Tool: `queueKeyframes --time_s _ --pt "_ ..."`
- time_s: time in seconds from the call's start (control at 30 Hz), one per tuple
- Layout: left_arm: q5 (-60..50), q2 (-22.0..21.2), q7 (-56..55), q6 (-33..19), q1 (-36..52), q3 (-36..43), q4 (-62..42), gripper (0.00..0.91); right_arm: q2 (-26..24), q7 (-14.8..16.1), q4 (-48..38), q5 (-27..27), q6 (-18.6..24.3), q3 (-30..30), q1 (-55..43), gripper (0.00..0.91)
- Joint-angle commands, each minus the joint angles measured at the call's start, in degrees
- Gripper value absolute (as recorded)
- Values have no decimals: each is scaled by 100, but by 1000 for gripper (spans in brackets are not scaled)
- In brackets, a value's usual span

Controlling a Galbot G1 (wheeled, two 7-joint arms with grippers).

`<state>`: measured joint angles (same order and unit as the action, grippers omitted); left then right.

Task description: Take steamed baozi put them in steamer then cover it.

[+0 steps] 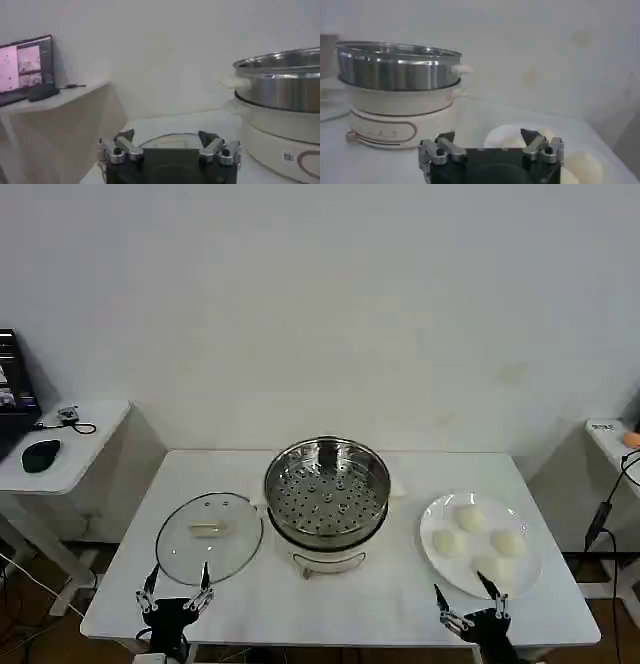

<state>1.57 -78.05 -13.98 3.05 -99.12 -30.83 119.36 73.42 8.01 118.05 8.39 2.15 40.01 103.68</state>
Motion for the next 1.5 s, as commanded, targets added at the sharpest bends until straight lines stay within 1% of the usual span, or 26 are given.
queueKeyframes --time_s 0.03,0.1,0.17,0.2,0.23,0.27,0.3,0.33,0.37,0.4,0.43,0.5,0.53,0.6,0.67,0.7,0.73,0.8,0.87,0.9,0.93,1.0,1.1,1.2,1.3,1.5 --pt "-211 13 776 689 91 -157 323 907 -1151 158 -74 -293 -969 529 -616 907" --pt "-361 18 924 621 116 -218 295 907 -1534 323 -135 -311 -1192 655 -789 907" --pt "-448 26 994 578 140 -278 286 907 -2138 685 -275 -357 -1520 825 -1040 907" --pt "-469 28 985 547 137 -283 287 907 -2263 858 -312 -402 -1544 852 -1119 907" --pt "-515 26 942 492 137 -291 286 907 -2624 1264 -447 -477 -1760 952 -1248 907" --pt "-567 20 878 436 139 -294 286 907 -2879 1545 -545 -540 -1846 994 -1402 907" --pt "-610 20 838 396 137 -296 291 907 -3034 1686 -687 -576 -1872 1013 -1523 907" --pt "-648 26 825 330 122 -311 309 907 -3466 2046 -912 -691 -1903 1011 -1758 907" --pt "-655 38 818 318 110 -329 320 907 -3724 2253 -1083 -785 -1900 983 -1927 907" --pt "-654 50 819 309 97 -354 331 907 -4024 2627 -1274 -922 -1894 914 -2127 907" --pt "-655 58 820 305 95 -365 329 907 -4283 2836 -1481 -1076 -1862 815 -2310 907" --pt "-673 63 833 292 92 -402 315 907 -4652 3594 -1852 -1342 -1650 606 -2754 907" --pt "-682 60 836 287 92 -409 317 907 -4759 3828 -1944 -1480 -1564 481 -3010 907" --pt "-701 61 846 285 73 -433 337 907 -5032 4417 -2345 -1742 -1278 -30 -3666 907" --pt "-717 58 850 287 62 -446 347 907 -5170 4666 -2589 -1872 -1145 -733 -4320 907" --pt "-730 55 851 283 57 -456 356 907 -5237 4815 -2802 -1904 -1093 -1276 -4868 907" --pt "-741 44 851 276 50 -472 359 907 -5267 4918 -2916 -1921 -1045 -1568 -5282 907" --pt "-757 44 848 274 55 -500 384 907 -5271 5106 -3420 -2021 -845 -2713 -6556 907" --pt "-757 45 843 273 57 -530 420 907 -5212 5249 -3652 -2095 -736 -3467 -7125 907" --pt "-757 42 844 274 68 -561 433 907 -5086 5363 -3918 -2100 -658 -4314 -7942 907" --pt "-756 46 843 274 79 -573 437 907 -5057 5406 -4018 -2098 -658 -4416 -8116 907" --pt "-753 39 846 281 80 -632 485 907 -4848 5550 -4507 -2190 -477 -5559 -8940 907" --pt "-761 21 851 278 69 -687 531 907 -4453 5726 -4914 -2368 -276 -6292 -9491 907" --pt "-785 -26 853 266 45 -725 558 907 -4115 5833 -5196 -2506 -122 -6666 -9743 907" --pt "-797 -60 852 258 24 -772 587 907 -3777 5865 -5461 -2555 -78 -6855 -9853 907" --pt "-813 -84 853 267 18 -831 631 907 -3100 5802 -6150 -2664 -8 -7121 -9929 907"
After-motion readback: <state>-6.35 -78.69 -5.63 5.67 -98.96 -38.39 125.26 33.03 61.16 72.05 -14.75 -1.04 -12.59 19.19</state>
